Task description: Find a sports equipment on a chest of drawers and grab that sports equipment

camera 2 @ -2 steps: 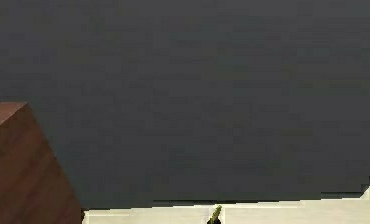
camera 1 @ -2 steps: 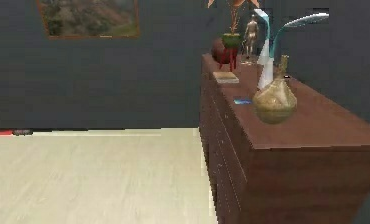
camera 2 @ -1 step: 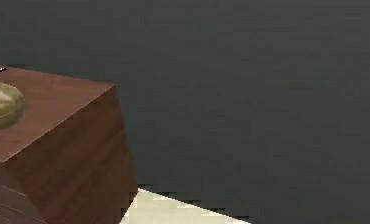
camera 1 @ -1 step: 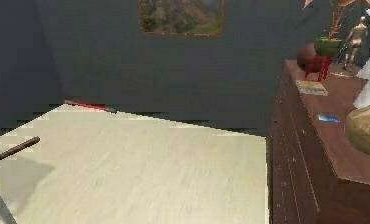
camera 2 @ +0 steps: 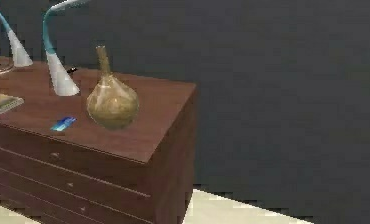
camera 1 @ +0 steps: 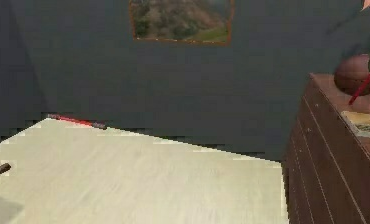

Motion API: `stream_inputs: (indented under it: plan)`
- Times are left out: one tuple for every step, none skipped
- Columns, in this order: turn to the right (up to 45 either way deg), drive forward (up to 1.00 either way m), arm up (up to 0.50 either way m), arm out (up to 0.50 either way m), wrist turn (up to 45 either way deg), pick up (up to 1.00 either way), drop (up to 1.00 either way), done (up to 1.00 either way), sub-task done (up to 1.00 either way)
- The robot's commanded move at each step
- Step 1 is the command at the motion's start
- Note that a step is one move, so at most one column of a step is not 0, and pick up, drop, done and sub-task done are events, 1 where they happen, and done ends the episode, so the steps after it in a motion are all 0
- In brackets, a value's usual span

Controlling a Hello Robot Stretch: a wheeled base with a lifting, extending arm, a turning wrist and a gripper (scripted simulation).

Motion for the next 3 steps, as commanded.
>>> stream_inputs:
  plan:
    - [9.0, 0.00, 0.00, 0.00, 0.0, 0.00, 0.00, 0.00, 0.00]
    - [0.0, 0.75, 0.00, 0.00, 0.0, 0.00, 0.00, 0.00, 0.00]
    - [-30.0, 0.00, 0.00, 0.00, 0.0, 0.00, 0.00, 0.00, 0.00]
